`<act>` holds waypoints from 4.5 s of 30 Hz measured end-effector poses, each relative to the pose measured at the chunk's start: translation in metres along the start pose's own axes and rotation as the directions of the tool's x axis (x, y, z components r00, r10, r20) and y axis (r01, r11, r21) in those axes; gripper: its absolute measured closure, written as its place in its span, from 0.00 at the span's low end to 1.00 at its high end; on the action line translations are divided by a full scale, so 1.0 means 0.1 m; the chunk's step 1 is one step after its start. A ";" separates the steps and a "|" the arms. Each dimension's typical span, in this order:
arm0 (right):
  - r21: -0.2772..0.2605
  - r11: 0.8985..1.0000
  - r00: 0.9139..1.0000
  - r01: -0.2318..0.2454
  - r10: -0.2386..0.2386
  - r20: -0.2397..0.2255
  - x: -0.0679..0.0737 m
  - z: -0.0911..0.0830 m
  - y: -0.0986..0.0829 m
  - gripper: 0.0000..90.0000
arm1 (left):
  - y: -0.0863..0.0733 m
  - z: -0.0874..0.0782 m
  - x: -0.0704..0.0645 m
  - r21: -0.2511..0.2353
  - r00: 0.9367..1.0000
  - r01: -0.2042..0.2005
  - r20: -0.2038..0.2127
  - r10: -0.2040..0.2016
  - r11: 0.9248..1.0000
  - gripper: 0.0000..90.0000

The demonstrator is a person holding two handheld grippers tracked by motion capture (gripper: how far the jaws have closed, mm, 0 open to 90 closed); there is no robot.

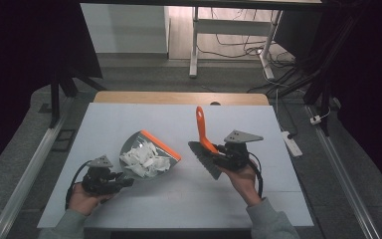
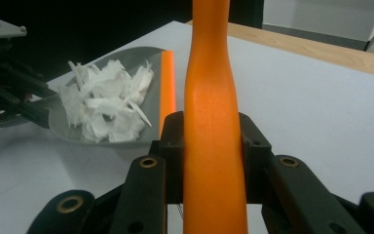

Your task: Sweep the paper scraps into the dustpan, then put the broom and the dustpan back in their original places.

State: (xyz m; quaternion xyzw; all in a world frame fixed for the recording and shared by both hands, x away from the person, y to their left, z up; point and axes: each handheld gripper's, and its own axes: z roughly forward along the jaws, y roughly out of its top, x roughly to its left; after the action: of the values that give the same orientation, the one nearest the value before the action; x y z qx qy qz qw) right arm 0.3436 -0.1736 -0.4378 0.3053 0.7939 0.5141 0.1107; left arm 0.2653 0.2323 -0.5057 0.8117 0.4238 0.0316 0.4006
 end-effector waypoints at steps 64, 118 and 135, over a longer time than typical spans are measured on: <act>0.128 0.959 0.967 -0.253 0.248 0.053 -0.43 -0.14 -0.63 0.78 | -0.14 0.23 0.22 -0.133 0.862 0.417 -0.256 -0.437 0.899 0.68; 0.245 0.938 0.936 -0.247 0.165 0.311 -0.79 -0.13 -0.70 0.53 | -0.09 -0.03 0.02 -0.105 0.938 0.113 -0.318 -0.141 0.988 0.28; 0.206 0.976 0.981 -0.069 0.028 0.193 -0.60 -0.32 -0.64 0.53 | 0.06 0.01 0.05 -0.078 0.989 0.057 -0.131 -0.067 0.995 0.29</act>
State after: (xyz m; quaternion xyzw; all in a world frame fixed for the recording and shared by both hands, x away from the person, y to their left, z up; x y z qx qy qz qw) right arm 0.3518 -0.2519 -0.4882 0.3821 0.8222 0.3980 0.1399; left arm 0.2727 0.2329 -0.5042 0.7789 0.4734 0.0891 0.4017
